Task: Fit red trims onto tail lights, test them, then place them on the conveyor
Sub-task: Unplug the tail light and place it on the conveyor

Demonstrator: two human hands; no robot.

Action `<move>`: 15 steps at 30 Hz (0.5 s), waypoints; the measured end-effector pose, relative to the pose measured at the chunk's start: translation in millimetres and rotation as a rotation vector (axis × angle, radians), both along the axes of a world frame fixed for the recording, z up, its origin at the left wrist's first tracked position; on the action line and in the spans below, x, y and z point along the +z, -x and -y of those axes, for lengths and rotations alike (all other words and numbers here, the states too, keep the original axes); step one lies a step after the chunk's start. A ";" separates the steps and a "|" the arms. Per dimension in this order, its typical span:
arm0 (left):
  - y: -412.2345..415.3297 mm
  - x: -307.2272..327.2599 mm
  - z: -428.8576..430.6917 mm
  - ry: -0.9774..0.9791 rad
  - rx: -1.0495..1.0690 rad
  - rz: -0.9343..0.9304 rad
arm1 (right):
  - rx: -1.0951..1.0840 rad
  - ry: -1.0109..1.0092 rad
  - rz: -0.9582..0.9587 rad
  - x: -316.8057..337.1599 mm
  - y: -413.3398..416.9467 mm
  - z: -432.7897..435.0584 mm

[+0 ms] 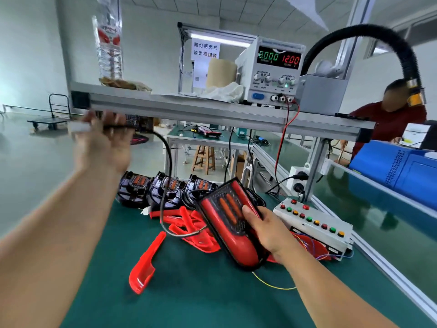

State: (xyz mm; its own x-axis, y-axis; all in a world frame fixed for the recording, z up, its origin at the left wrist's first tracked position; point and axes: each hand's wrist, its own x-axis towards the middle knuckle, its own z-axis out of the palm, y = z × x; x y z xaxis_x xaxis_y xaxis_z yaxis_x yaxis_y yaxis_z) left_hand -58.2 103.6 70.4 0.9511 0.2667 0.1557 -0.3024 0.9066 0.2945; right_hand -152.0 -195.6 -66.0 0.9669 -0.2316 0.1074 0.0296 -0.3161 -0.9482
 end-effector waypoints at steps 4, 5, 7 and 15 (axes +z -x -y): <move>4.6 -65.6 31.9 0.077 -0.095 -0.224 | -0.138 -0.163 -0.018 7.8 -9.1 -10.6; 10.0 -80.1 40.1 0.077 -0.111 -0.255 | -0.172 -0.211 -0.039 8.7 -10.7 -14.0; 25.5 -107.6 56.5 0.063 -0.160 -0.297 | -0.205 -0.339 -0.083 9.6 -13.6 -20.9; 79.3 -163.2 108.7 -0.461 -0.332 -0.373 | -0.217 -0.541 -0.231 -0.8 -18.2 -51.7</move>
